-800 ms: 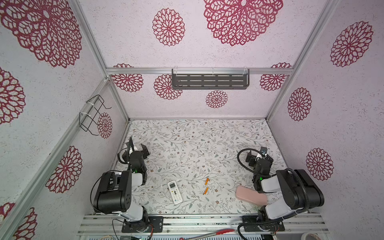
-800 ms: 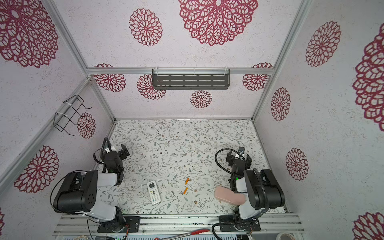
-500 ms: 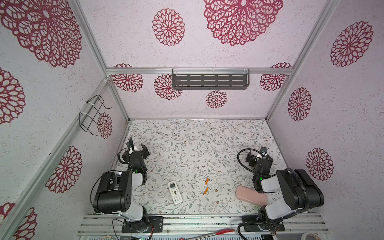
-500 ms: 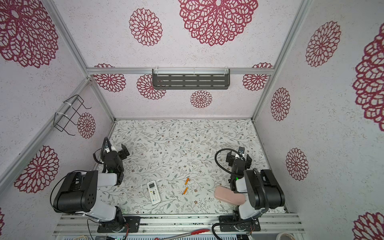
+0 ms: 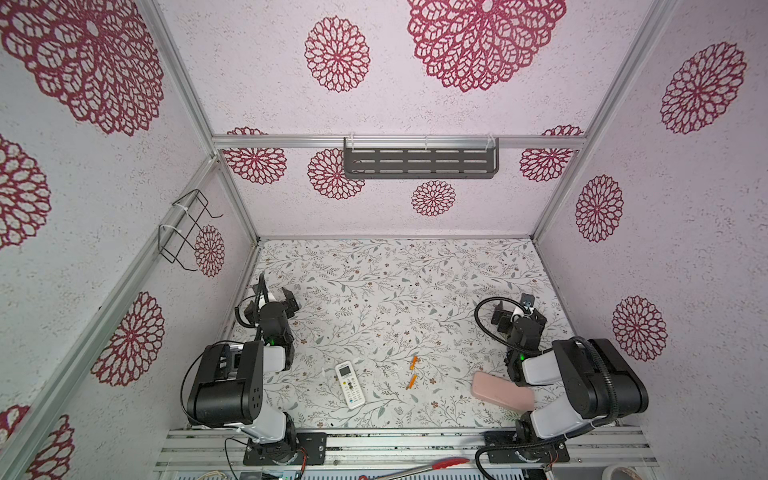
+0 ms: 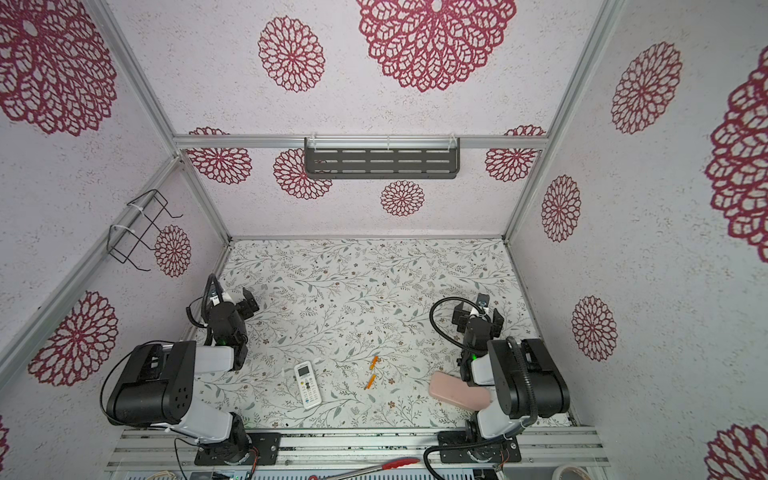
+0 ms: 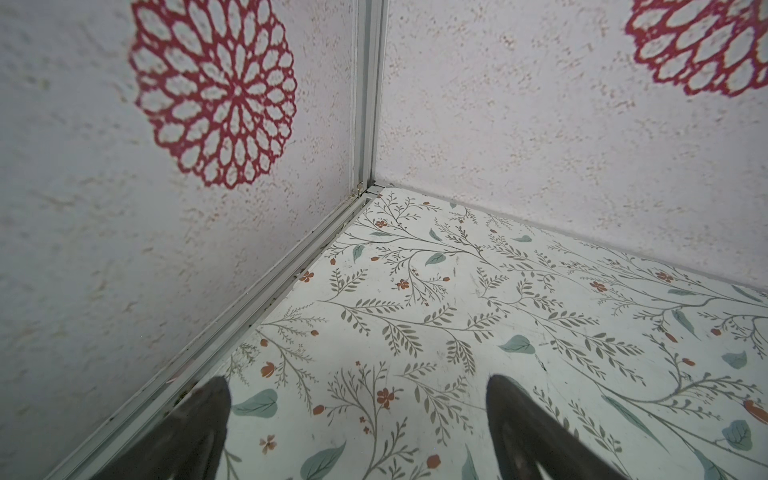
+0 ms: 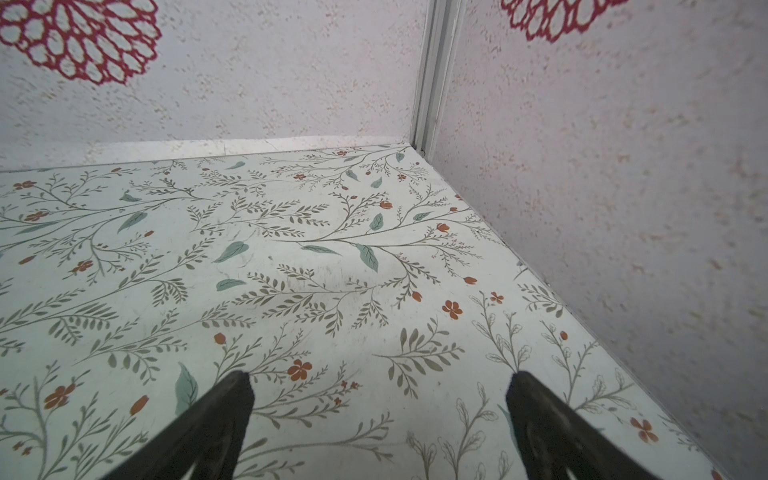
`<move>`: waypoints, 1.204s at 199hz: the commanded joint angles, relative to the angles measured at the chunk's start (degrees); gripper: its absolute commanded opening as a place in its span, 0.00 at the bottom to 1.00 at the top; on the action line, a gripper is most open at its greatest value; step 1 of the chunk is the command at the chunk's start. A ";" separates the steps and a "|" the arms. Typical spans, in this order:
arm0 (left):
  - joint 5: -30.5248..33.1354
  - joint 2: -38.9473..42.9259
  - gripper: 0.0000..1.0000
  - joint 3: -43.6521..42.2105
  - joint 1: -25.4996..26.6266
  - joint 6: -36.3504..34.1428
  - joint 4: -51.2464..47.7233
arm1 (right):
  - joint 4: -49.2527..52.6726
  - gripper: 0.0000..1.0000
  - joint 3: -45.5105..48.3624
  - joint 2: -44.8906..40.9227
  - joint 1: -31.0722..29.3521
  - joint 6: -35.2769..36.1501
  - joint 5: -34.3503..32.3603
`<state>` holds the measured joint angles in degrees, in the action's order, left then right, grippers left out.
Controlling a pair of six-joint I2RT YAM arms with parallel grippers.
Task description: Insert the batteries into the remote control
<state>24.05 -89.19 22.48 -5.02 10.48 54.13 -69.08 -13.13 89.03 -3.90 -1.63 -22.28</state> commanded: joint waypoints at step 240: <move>-3.89 19.93 0.98 30.45 12.18 21.39 -80.26 | 56.18 0.99 -15.04 -33.54 -4.59 -18.18 10.99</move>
<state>29.54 -69.54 47.55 6.28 22.74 0.19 -26.98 -27.44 59.07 -5.41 -13.89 -18.70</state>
